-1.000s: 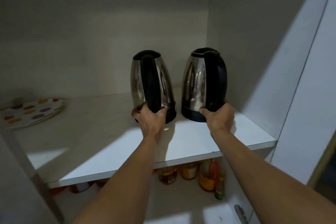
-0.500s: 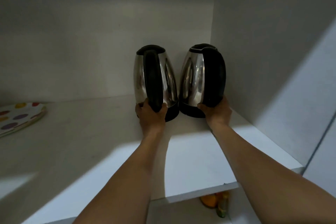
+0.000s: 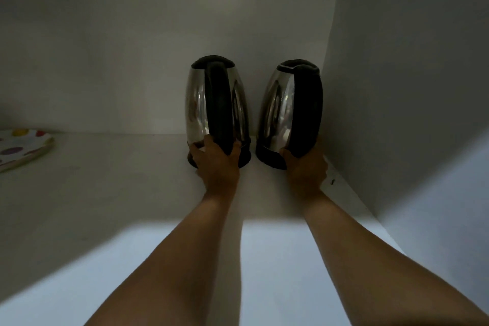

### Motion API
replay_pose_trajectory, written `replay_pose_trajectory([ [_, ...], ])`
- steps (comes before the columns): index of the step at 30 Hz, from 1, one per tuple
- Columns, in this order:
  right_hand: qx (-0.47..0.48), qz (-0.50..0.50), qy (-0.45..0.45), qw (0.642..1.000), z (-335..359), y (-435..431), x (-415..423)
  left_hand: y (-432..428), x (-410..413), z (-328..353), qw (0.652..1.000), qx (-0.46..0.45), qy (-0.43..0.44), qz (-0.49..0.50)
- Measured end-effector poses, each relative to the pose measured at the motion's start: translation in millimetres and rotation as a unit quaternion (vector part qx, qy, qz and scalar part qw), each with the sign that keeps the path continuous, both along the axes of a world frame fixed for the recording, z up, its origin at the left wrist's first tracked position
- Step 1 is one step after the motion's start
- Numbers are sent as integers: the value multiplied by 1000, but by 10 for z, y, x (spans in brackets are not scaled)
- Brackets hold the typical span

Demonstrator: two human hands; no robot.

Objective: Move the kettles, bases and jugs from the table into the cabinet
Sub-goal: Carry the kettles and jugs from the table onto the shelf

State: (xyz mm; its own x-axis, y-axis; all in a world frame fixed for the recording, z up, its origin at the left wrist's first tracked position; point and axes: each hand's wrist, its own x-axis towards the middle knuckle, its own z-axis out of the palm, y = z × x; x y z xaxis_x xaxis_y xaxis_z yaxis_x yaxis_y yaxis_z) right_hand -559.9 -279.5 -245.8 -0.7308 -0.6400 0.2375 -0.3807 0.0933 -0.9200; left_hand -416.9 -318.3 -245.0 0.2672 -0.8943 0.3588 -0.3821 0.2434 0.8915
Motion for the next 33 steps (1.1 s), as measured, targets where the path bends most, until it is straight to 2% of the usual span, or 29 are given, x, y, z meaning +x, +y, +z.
replay_pose_trajectory([
  [4,21,31,-45,998,8,65,-73,84,154,54,997,40,-32,-55],
  [8,35,24,-42,998,47,349,94,483,430,133,994,62,-87,-40],
  [11,47,-5,33,998,87,708,426,937,729,148,988,24,-151,-17],
  [16,8,76,207,975,163,1472,1312,1997,1525,210,970,6,-240,33],
  [21,-13,230,331,915,112,2590,2650,3413,2685,56,946,7,-294,140],
  [27,-27,432,317,844,45,3856,4327,5166,4233,-105,881,112,-343,306],
  [33,-60,588,323,739,-132,5094,5850,6785,5386,-287,801,183,-320,472],
])
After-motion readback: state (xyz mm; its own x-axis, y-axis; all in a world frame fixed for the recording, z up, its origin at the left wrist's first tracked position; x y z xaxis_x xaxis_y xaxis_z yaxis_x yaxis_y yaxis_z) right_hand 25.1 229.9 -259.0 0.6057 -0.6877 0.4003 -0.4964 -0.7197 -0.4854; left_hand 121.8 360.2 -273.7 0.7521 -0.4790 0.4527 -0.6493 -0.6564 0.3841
